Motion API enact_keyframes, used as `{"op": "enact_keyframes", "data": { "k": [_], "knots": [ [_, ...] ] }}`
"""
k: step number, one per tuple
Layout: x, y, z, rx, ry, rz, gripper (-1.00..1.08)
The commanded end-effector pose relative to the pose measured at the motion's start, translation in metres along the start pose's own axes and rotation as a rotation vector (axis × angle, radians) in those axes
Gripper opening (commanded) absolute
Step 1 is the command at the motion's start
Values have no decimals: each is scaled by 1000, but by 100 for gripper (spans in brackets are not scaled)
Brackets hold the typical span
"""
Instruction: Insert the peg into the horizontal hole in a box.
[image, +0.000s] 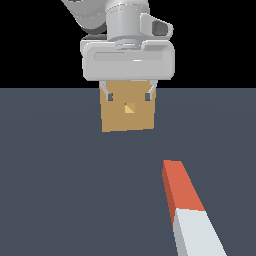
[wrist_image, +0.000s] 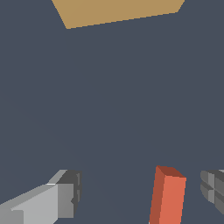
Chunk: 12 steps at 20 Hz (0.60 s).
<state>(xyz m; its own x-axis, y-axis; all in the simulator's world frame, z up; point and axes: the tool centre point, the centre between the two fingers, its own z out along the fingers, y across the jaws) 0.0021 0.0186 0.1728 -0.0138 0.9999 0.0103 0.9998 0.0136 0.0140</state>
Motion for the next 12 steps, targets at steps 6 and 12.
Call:
{"op": "enact_keyframes", "data": {
  "k": [6, 12],
  "knots": [
    [-10, 3, 4, 1, -1, 5, 100],
    [-47, 15, 21, 3, -3, 26, 100]
  ]
}}
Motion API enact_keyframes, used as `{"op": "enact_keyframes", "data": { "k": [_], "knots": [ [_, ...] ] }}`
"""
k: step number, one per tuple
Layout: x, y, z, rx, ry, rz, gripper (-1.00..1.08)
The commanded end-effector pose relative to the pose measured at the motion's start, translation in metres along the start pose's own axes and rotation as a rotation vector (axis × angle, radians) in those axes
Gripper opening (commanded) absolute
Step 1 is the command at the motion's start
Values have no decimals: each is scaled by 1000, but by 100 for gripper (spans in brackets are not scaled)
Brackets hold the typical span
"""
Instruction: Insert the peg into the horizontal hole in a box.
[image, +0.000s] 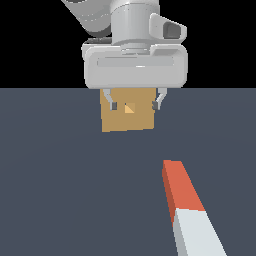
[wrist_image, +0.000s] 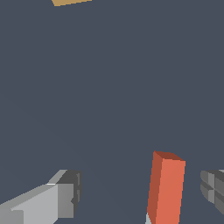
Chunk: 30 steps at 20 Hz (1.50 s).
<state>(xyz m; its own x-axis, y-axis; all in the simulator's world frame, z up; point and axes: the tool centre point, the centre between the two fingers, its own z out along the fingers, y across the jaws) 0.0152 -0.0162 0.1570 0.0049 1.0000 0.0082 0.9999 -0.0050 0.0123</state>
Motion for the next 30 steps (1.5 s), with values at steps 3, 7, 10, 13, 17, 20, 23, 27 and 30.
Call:
{"op": "enact_keyframes", "data": {
  "k": [3, 7, 10, 13, 17, 20, 23, 27, 30],
  "knots": [
    [-37, 12, 16, 3, -3, 21, 100],
    [-76, 25, 34, 5, -5, 43, 100],
    [-108, 34, 47, 7, -6, 61, 100],
    [-137, 43, 59, 8, -7, 77, 100],
    [-166, 52, 72, 10, -8, 93, 100],
    [-181, 56, 78, 11, -8, 102, 100],
    [-192, 60, 82, 11, -9, 109, 100],
    [-201, 63, 86, 12, -9, 114, 100],
    [-203, 64, 87, 12, -9, 115, 100]
  ]
}}
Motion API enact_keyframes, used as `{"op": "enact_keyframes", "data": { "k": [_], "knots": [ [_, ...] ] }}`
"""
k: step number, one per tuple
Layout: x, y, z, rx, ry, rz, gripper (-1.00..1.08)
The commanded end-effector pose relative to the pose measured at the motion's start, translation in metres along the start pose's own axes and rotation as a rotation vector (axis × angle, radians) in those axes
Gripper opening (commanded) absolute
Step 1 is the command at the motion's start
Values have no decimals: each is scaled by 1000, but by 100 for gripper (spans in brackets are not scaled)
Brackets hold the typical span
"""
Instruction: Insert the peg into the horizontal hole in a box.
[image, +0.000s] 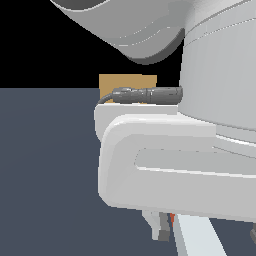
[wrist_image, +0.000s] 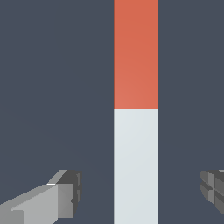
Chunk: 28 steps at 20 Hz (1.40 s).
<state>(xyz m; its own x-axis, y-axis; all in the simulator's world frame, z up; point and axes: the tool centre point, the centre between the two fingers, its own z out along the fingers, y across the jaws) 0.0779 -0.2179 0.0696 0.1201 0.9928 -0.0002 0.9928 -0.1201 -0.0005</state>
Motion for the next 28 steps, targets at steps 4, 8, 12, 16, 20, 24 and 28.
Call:
{"op": "enact_keyframes", "data": {
  "k": [4, 8, 12, 16, 20, 24, 28],
  "knots": [
    [-1, 1, 1, 0, 0, 1, 100],
    [-1, 1, 10, 0, 0, 1, 100],
    [-1, 0, 31, 0, 0, 1, 100],
    [-1, 0, 48, -1, 0, 0, 100],
    [-1, 1, 51, -1, 0, 0, 100],
    [-1, 1, 50, -1, 0, 0, -100],
    [-1, 1, 50, -1, 0, 0, -100]
  ]
}}
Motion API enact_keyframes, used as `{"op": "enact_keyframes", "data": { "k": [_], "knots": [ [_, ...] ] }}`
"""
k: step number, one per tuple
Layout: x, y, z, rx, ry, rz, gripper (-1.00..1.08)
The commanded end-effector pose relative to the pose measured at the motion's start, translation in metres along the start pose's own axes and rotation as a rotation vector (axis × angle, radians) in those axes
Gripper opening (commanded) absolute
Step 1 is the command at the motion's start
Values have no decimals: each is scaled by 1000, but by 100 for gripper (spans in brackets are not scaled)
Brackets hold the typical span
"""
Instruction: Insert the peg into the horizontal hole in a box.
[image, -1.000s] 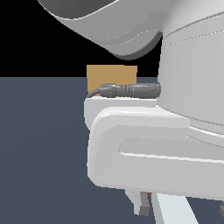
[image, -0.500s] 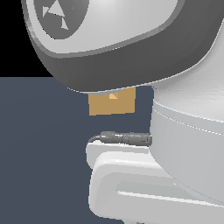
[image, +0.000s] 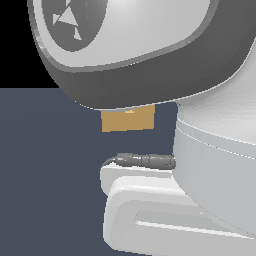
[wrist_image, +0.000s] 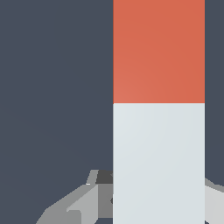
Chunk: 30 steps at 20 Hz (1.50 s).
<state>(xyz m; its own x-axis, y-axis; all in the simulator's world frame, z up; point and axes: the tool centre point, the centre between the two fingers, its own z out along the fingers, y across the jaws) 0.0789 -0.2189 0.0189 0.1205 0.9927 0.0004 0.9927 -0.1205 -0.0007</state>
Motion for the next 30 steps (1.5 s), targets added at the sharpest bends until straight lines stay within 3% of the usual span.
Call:
{"op": "enact_keyframes", "data": {
  "k": [1, 9, 16, 21, 30],
  "knots": [
    [0, 0, 0, -1, 0, 0, -100],
    [5, -1, -1, 0, 0, -5, -100],
    [41, -5, -11, 0, 0, -40, -100],
    [94, -15, -25, 0, -1, -92, -100],
    [220, -48, -61, -1, -1, -218, -100]
  ]
}}
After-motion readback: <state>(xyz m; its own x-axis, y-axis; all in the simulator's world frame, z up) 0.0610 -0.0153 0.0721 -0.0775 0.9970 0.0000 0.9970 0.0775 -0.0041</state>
